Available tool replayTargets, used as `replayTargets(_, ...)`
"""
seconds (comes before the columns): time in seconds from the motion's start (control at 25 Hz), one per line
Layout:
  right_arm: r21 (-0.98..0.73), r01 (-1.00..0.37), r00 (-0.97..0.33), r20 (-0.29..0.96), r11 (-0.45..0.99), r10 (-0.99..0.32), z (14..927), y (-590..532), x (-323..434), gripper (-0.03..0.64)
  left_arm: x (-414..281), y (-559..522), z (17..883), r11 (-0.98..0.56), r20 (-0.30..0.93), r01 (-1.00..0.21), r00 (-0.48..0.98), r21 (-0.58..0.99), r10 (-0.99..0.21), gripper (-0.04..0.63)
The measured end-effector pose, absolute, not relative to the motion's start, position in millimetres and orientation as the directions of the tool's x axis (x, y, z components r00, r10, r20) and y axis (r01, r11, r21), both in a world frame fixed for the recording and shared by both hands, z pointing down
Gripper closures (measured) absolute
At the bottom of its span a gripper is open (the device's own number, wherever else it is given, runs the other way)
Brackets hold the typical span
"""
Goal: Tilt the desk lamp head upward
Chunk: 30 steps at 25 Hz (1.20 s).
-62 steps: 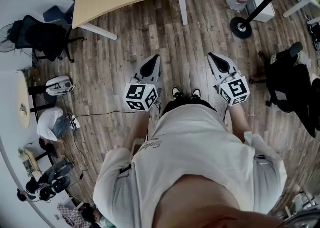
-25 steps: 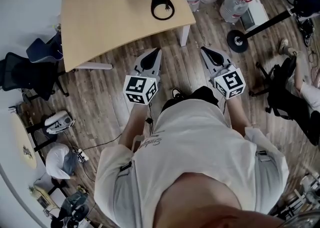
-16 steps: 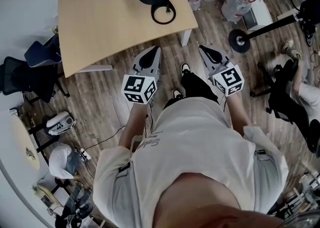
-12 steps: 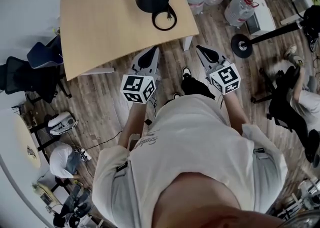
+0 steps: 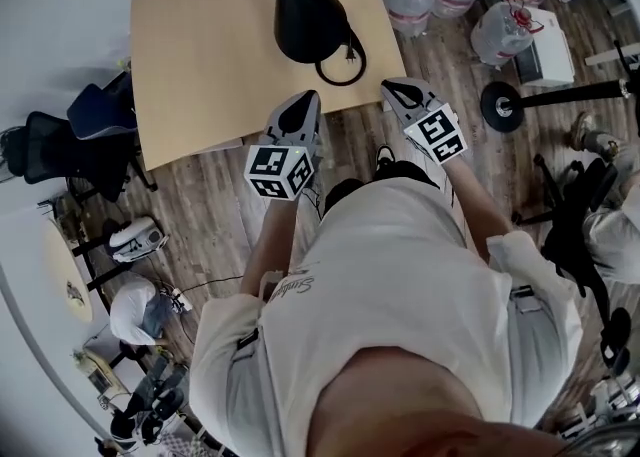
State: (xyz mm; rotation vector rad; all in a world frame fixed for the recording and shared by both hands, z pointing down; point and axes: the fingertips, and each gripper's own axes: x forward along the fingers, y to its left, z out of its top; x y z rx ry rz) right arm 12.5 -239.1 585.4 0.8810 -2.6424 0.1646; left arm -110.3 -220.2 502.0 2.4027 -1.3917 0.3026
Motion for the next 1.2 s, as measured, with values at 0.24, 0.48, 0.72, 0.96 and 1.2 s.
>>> replayTargets(0.24, -0.006, -0.518, -0.730, 0.525, 0.855, -0.438, 661, -276, -11, 0.621, -119, -248, 522, -0.404, 0.360, -0.888, 0.458, 0.220, -0.812, 0.580)
replayTargets(0.48, -0.032, -0.468, -0.669, 0.666, 0.883, -0.330, 728, -297, -29, 0.621, -121, -267, 545, -0.390, 0.389, -0.896, 0.444, 0.213, -0.807, 0.580)
replayTargets(0.72, 0.000, -0.421, -0.620, 0.729, 0.907, -0.288, 757, -314, -40, 0.621, -122, -284, 564, -0.383, 0.407, -0.902, 0.432, 0.201, -0.805, 0.580)
replayTargets(0.96, -0.055, -0.425, -0.617, 0.748, 0.904, -0.244, 763, -317, -46, 0.621, -120, -294, 556, -0.384, 0.369, -0.895, 0.444, 0.227, -0.817, 0.580)
replayTargets(1.2, -0.051, -0.423, -0.605, 0.759, 0.905, -0.240, 767, -317, -48, 0.621, -122, -302, 544, -0.398, 0.307, -0.889, 0.453, 0.226, -0.837, 0.580)
